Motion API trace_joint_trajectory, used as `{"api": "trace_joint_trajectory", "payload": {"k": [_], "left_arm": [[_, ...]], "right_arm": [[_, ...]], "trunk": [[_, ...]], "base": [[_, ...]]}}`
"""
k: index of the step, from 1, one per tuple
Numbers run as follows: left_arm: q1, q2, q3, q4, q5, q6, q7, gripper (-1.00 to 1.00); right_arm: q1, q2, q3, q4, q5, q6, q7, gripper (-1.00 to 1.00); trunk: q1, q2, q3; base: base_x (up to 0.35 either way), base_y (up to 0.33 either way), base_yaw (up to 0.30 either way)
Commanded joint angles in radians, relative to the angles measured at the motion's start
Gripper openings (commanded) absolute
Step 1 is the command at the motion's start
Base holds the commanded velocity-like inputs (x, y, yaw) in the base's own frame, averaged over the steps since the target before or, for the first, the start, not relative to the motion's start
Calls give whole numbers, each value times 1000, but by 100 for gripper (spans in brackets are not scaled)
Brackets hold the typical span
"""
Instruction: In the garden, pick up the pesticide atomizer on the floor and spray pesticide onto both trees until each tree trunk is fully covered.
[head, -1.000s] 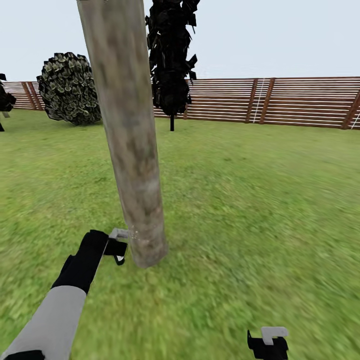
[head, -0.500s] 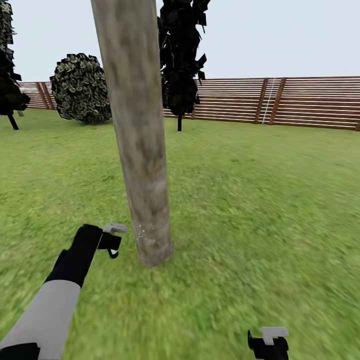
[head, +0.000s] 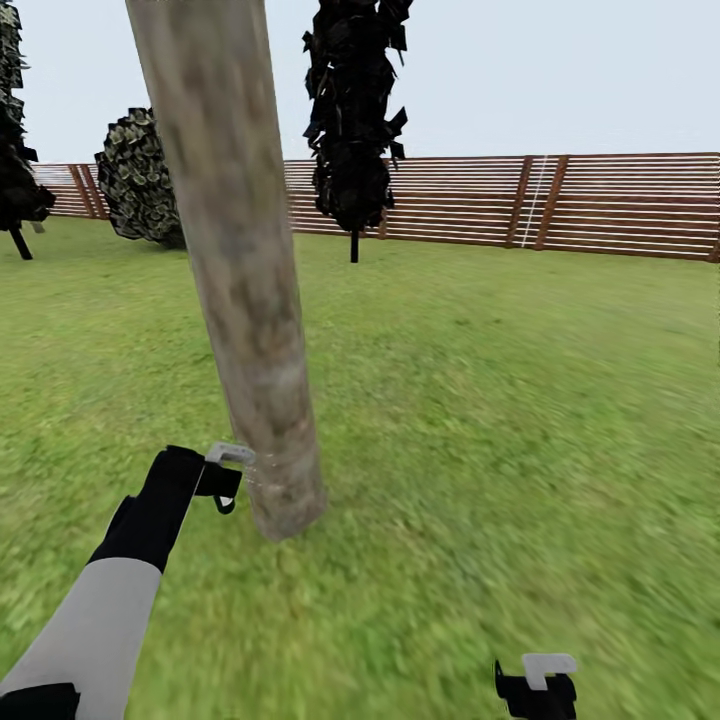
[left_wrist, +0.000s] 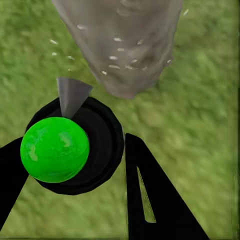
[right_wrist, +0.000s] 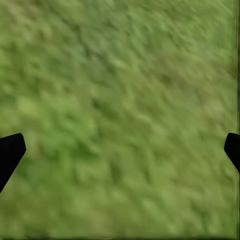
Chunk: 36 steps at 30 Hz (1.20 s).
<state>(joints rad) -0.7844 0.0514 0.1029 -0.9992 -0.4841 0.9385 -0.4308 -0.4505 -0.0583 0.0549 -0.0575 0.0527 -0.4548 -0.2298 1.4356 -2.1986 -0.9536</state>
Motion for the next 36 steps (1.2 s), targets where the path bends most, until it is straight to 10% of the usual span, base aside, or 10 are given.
{"api": "trace_joint_trajectory", "payload": {"k": [1, 32, 36], "left_arm": [[-1, 0, 1, -1, -10, 3, -10, -100], [14, 13, 19, -2, -11, 0, -2, -100], [20, 59, 99, 1, -11, -2, -3, -100]], "right_arm": [[-1, 0, 6, 1, 6, 0, -8, 100], [-1, 0, 5, -1, 6, -2, -10, 100], [-1, 0, 5, -1, 6, -2, -10, 100]], "trunk": [[0, 0, -1], [0, 0, -1], [0, 0, -1]], "base": [[-117, -274, 0], [44, -274, 112], [1, -274, 0]]}}
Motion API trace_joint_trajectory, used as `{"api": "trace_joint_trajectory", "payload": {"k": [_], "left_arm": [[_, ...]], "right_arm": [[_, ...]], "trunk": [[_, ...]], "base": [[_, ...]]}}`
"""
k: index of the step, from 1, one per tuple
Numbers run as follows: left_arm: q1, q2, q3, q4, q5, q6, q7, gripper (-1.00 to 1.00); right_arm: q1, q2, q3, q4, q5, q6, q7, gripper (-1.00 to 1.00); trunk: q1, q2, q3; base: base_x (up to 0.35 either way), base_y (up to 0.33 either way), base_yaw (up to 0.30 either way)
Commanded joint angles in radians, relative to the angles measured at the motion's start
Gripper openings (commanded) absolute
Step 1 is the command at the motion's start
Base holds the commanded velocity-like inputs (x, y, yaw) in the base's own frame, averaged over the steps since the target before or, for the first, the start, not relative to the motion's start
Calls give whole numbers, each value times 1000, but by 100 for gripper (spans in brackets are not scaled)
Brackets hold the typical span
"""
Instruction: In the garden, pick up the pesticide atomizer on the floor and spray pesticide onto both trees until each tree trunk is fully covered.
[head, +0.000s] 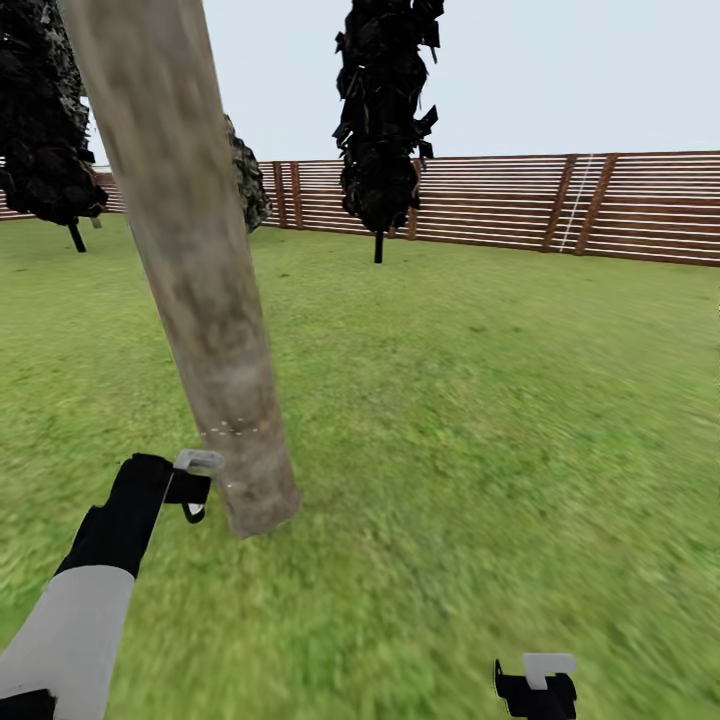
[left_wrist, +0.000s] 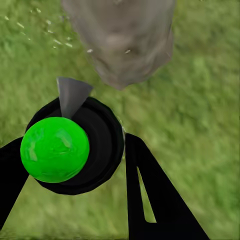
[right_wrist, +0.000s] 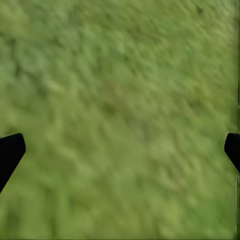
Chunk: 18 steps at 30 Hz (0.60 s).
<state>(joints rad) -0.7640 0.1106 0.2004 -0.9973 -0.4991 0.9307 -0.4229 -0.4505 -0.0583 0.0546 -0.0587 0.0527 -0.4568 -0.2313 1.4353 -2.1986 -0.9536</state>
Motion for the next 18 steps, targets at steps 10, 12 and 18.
{"api": "trace_joint_trajectory", "payload": {"k": [10, 12, 18], "left_arm": [[0, -13, -20, 16, -2, 4, 3, -100], [5, 10, -14, 16, -2, 4, 5, -100], [15, 5, 7, 72, -3, -6, 7, -100]], "right_arm": [[-1, 0, 5, 0, 6, 0, -9, 100], [-1, 0, 5, 0, 6, 0, -9, 100], [-1, 0, 5, 0, 6, 0, -10, 100]], "trunk": [[0, 0, -1], [0, 0, -1], [0, 0, -1]], "base": [[26, -275, 156], [87, -275, 276], [141, -267, 71]]}}
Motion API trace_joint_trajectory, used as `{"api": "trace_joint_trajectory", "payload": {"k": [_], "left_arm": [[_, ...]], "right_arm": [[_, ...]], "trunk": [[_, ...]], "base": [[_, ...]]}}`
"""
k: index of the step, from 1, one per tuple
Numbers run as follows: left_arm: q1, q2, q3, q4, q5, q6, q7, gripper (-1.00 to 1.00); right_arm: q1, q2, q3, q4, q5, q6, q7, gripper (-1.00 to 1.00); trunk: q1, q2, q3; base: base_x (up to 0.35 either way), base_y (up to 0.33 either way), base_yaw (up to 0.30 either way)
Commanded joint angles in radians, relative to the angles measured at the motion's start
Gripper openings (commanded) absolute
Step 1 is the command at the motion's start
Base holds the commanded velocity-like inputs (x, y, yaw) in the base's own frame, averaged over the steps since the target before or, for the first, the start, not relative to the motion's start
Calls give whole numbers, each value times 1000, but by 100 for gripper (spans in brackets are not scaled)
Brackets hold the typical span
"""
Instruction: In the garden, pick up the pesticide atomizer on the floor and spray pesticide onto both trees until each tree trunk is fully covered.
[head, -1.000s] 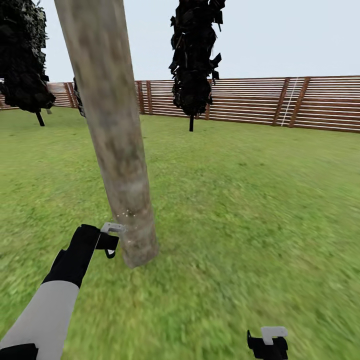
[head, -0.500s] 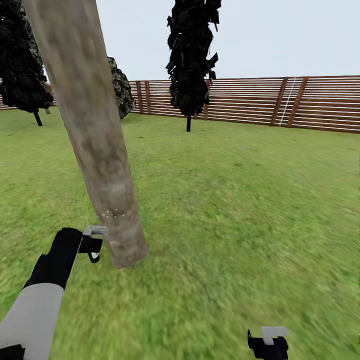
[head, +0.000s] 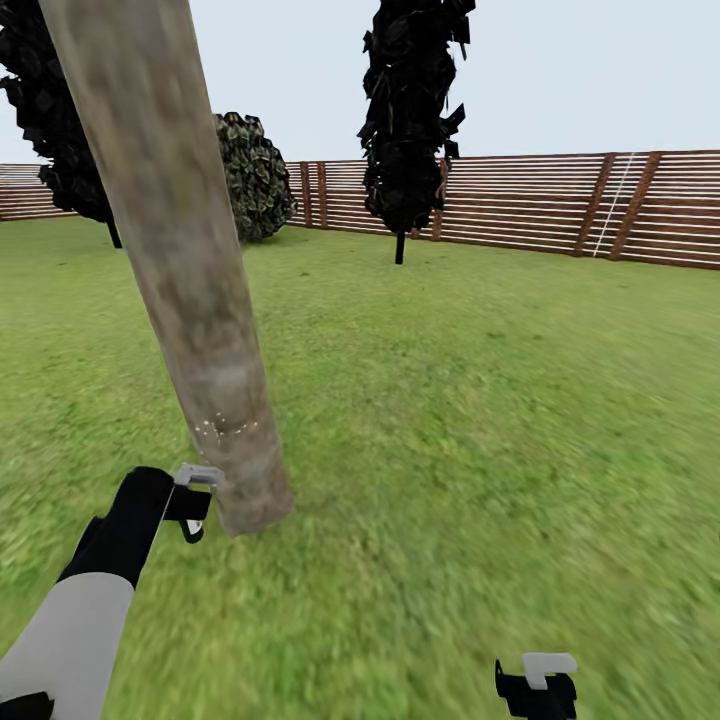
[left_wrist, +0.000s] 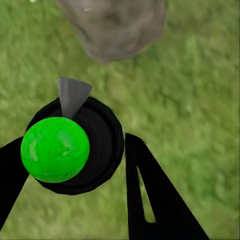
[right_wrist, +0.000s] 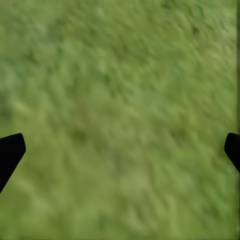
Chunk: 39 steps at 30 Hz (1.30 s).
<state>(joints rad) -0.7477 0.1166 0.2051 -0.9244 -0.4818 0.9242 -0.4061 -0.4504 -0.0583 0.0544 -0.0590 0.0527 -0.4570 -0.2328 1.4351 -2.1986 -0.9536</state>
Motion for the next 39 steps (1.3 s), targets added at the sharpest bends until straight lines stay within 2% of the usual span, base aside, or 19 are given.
{"api": "trace_joint_trajectory", "payload": {"k": [1, 5, 7, 10, 13, 15, 16, 18, 20, 21, 22, 24, 28, 33, 39], "left_arm": [[-1, -26, 6, 9, -19, -2, 34, -100], [0, 1, 11, 11, -20, -2, 43, -100], [27, 28, 12, 11, -20, -2, 51, -100], [50, 35, 10, 11, -19, -6, 57, -100], [63, 5, 7, 24, -11, -39, 66, -100], [66, -31, 9, 36, -11, -46, 74, -100], [67, -64, 11, 42, -11, -50, 90, -100], [68, -81, 15, 43, -10, -56, 117, -100], [68, -75, 26, 45, -10, -69, 130, -100], [68, -65, 85, 45, -14, -98, 136, -100], [70, -60, 120, 45, -17, -116, 142, -100], [82, -57, 150, 45, -19, -131, 166, -100], [105, -70, 158, 48, -12, -144, 241, -100], [106, -75, 163, 86, -6, -234, 252, -100], [107, -93, 171, 114, 1, -249, 253, -100]], "right_arm": [[-1, 0, 5, 1, 6, 1, -8, 100], [-1, 0, 5, 1, 6, 1, -8, 100], [-1, 0, 5, 1, 6, 1, -8, 100], [-1, 0, 5, 1, 6, 0, -8, 100], [-1, 0, 5, 1, 6, 0, -8, 100], [-1, 0, 5, 1, 6, 0, -8, 100], [-1, 0, 5, 1, 6, 0, -8, 100], [-1, 0, 5, 1, 6, 0, -8, 100], [-1, 0, 5, 1, 6, 0, -8, 100], [-1, 0, 5, 1, 6, 0, -8, 100], [-1, 0, 5, 1, 6, 0, -8, 100], [-1, 0, 5, 1, 5, 0, -8, 100], [-1, -1, 5, 3, 6, 0, -8, 100], [-1, -2, 5, 3, 6, 0, -8, 100], [-1, -2, 5, 4, 6, 0, -8, 100]], "trunk": [[0, 0, -1], [0, 0, -1], [0, 0, -1], [0, 0, -1], [0, 0, -1], [0, 0, -1], [0, 0, -1], [0, 0, -1], [0, 0, -1], [0, 0, -1], [0, 0, -1], [0, 0, -1], [0, 0, -1], [0, 0, -1], [0, 0, -1]], "base": [[213, -219, 0], [233, -193, 11], [184, -125, 188], [53, -33, 257], [7, -4, 274], [2, -1, 276], [1, 0, 277], [0, 0, 277], [0, 0, 277], [0, 0, 254], [0, 0, 152], [0, 0, 64], [0, -144, 14], [49, -259, 1], [170, -245, 0]]}}
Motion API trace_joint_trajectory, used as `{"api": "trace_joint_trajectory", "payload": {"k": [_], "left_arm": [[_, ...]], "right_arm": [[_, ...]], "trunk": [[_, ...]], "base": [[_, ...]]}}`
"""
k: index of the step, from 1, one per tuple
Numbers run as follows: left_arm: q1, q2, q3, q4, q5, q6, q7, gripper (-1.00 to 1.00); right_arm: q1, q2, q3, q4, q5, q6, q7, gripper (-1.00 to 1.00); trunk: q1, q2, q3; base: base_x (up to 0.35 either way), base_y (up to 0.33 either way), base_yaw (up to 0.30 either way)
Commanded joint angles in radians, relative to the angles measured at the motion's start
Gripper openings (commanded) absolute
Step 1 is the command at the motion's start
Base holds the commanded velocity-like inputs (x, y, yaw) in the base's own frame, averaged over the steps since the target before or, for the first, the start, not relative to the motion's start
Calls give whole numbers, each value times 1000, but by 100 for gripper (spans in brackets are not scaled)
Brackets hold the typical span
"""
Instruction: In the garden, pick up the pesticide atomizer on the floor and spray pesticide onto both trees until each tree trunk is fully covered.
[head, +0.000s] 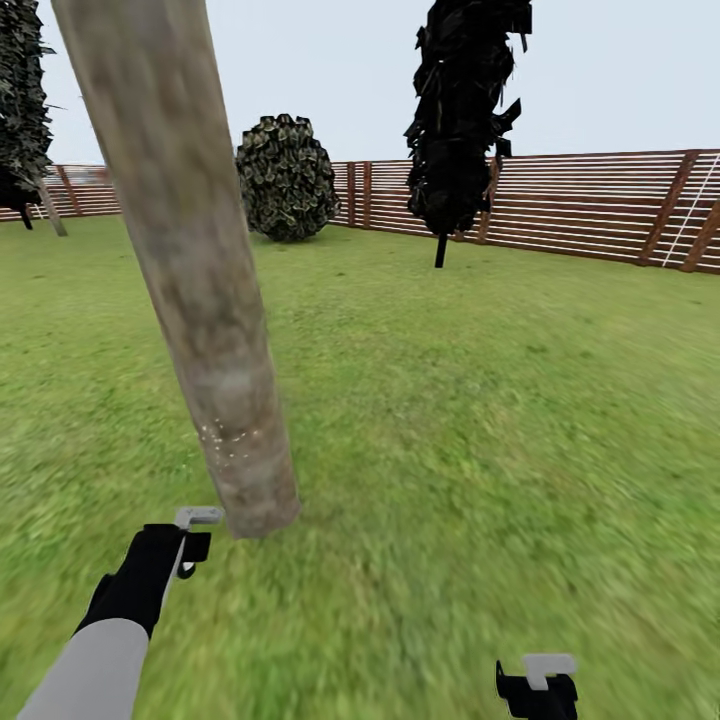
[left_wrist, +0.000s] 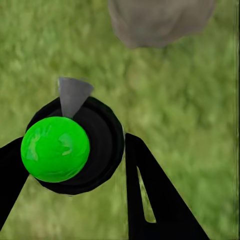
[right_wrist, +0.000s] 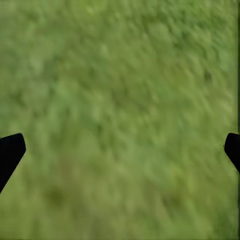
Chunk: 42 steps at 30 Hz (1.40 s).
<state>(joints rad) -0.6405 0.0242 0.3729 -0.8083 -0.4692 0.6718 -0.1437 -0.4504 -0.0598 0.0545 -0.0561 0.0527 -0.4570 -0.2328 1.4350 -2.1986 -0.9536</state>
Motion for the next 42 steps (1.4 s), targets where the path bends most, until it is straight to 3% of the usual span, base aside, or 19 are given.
{"api": "trace_joint_trajectory", "payload": {"k": [1, 13, 26, 39, 41, 42], "left_arm": [[-1, -3, 3, -3, -11, 3, -10, -100], [-1, -5, 3, -11, -11, 3, -10, -100], [-1, -5, 5, -12, -11, 3, -10, -100], [-1, 3, 9, -14, -13, 2, -8, -100], [-1, 7, 32, -14, -14, 2, 1, -100], [-1, 8, 69, -14, -13, -1, 25, -100]], "right_arm": [[-1, 0, 5, 0, 6, 0, -8, 100], [-1, 0, 5, -1, 6, 0, -9, 100], [-1, 1, 5, 0, 6, 0, -9, 100], [-1, 2, 5, 1, 6, 0, -10, 100], [-1, 2, 5, 1, 6, 0, -10, 100], [-1, 2, 5, 1, 6, 0, -10, 100]], "trunk": [[0, 0, -1], [0, 0, -1], [0, 0, -1], [0, 0, -1], [0, 0, -1], [0, 0, -1]], "base": [[170, -235, 0], [64, -262, 10], [52, -276, 244], [176, -246, 51], [184, -235, 253], [181, -234, 271]]}}
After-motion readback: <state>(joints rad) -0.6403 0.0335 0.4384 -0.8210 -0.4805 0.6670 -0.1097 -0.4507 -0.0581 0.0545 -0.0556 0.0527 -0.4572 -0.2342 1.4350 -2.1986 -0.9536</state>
